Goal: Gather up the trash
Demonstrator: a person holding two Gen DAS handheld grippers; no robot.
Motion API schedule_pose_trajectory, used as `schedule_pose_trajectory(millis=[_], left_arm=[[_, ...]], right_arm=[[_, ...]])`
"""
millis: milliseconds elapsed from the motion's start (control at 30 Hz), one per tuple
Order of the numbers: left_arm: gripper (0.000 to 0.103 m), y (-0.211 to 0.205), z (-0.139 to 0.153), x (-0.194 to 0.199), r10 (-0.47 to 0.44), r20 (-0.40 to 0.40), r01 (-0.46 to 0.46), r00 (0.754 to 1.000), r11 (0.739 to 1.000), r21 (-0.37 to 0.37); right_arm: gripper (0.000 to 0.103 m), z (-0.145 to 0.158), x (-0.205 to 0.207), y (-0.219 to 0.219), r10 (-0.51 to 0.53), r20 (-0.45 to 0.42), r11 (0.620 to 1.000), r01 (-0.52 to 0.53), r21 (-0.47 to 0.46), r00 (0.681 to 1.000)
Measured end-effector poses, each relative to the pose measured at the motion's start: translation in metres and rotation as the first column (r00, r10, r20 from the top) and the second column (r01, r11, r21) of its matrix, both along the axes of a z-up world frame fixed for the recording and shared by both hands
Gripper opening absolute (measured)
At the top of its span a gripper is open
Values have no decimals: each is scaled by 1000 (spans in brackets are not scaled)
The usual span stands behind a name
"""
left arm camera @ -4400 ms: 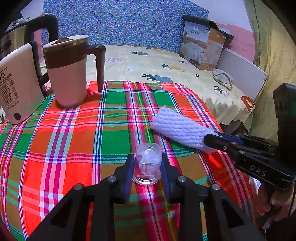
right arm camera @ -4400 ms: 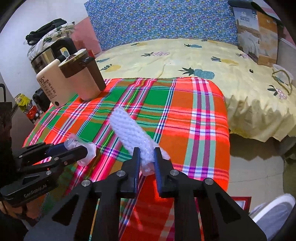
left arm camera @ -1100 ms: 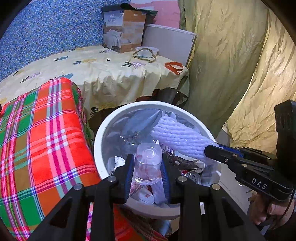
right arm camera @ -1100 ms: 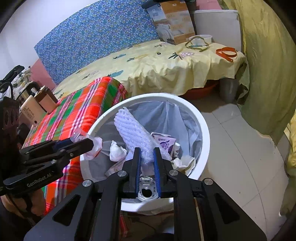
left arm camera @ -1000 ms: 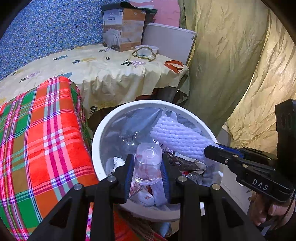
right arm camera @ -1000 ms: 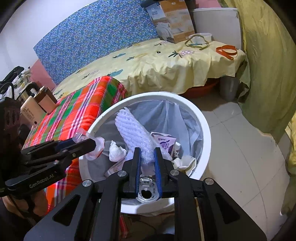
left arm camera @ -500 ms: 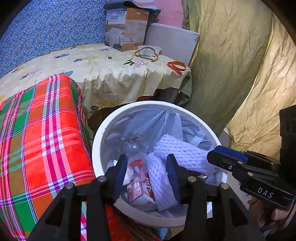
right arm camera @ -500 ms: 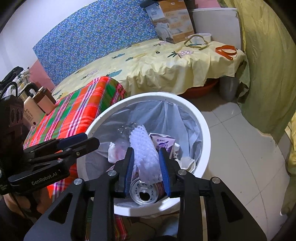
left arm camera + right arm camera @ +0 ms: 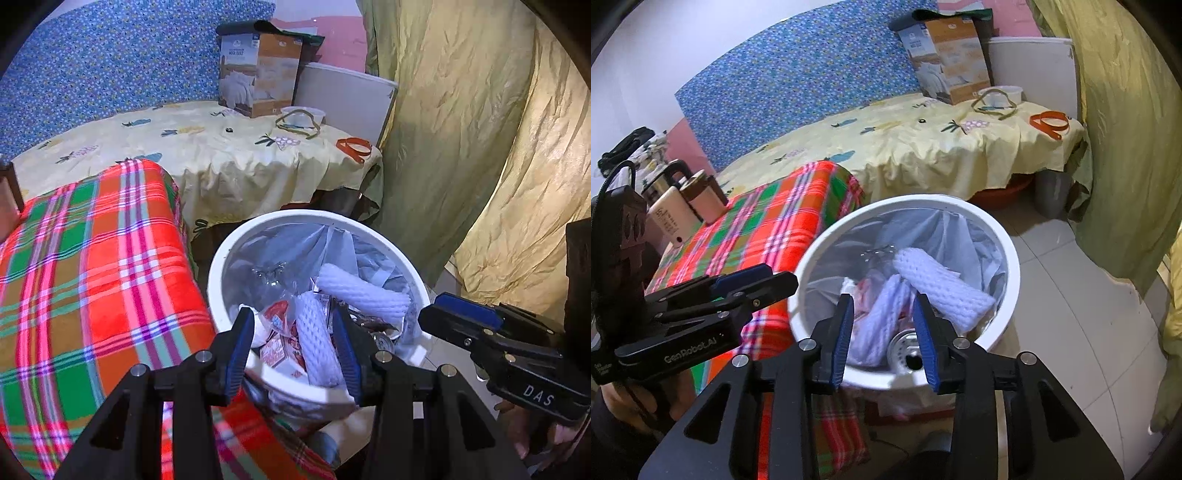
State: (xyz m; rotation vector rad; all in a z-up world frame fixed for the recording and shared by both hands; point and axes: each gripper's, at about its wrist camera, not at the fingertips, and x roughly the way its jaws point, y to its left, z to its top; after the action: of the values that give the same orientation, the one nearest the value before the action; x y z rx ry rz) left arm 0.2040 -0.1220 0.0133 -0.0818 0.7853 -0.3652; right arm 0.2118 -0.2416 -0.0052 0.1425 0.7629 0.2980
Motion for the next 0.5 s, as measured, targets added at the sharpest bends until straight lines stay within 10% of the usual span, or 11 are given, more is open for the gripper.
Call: schedule_pose_trajectory(millis=[500], left_arm=[[46,15,16,-62,46,73,-48,996,998,28]], right_arm=[[38,17,-45,22,49,76,999,-48,-13,996]])
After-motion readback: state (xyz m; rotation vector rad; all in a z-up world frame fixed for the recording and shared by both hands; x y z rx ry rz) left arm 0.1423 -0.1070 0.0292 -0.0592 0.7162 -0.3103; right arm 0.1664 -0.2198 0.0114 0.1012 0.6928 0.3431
